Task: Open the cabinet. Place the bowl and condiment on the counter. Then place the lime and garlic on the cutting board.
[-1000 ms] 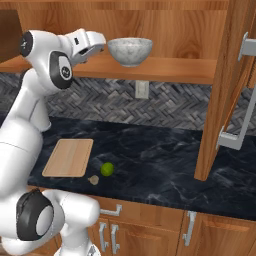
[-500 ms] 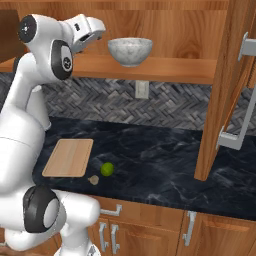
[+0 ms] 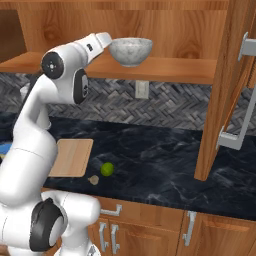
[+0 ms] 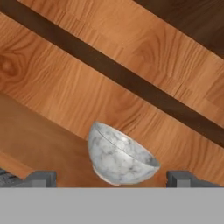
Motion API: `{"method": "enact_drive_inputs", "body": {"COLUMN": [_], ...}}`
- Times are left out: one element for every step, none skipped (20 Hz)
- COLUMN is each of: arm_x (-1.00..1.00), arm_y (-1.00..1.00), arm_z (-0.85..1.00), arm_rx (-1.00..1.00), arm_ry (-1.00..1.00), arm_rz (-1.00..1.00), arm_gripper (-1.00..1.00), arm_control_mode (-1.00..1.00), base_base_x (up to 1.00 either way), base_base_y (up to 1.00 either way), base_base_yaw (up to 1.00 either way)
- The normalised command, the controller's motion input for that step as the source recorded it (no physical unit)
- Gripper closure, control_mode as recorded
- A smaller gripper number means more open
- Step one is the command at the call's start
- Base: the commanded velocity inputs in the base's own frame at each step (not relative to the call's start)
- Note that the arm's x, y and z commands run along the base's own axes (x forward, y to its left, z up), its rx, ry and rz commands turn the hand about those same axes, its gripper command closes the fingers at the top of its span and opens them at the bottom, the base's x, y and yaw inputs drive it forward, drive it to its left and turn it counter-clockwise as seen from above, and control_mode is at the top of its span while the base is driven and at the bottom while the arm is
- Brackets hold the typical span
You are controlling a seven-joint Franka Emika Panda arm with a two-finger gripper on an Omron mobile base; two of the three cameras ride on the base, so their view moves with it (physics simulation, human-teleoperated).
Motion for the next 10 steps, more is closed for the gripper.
{"method": "enact_drive_inputs", "body": {"arm_x": [0.27,0.26,0.19,0.19,0.06,0.09,0.01,0.0,0.0,0.0], "arm_y": [-0.03,0.0,0.0,0.0,0.0,0.0,0.0,0.03,0.01,0.04], "arm_z": [0.44,0.54,0.55,0.59,0.58,0.52,0.42,0.39,0.26,0.17], "arm_rx": [0.0,0.0,0.0,0.0,0.0,0.0,0.0,0.0,0.0,-0.01], "arm_ry": [0.09,0.17,0.22,0.21,0.22,0.25,0.27,0.29,0.32,0.28], "arm_rz": [0.03,0.01,0.0,0.0,0.0,0.0,0.0,0.0,-0.01,-0.04], "arm_gripper": [-1.0,-1.0,-1.0,-1.0,-1.0,-1.0,-1.0,-1.0,-1.0,-1.0], "arm_control_mode": [-1.0,-1.0,-1.0,-1.0,-1.0,-1.0,-1.0,-1.0,-1.0,-1.0], "base_base_x": [0.0,0.0,0.0,0.0,0.0,0.0,0.0,0.0,0.0,0.0], "base_base_y": [0.0,0.0,0.0,0.0,0.0,0.0,0.0,0.0,0.0,0.0], "base_base_yaw": [0.0,0.0,0.0,0.0,0.0,0.0,0.0,0.0,0.0,0.0]}}
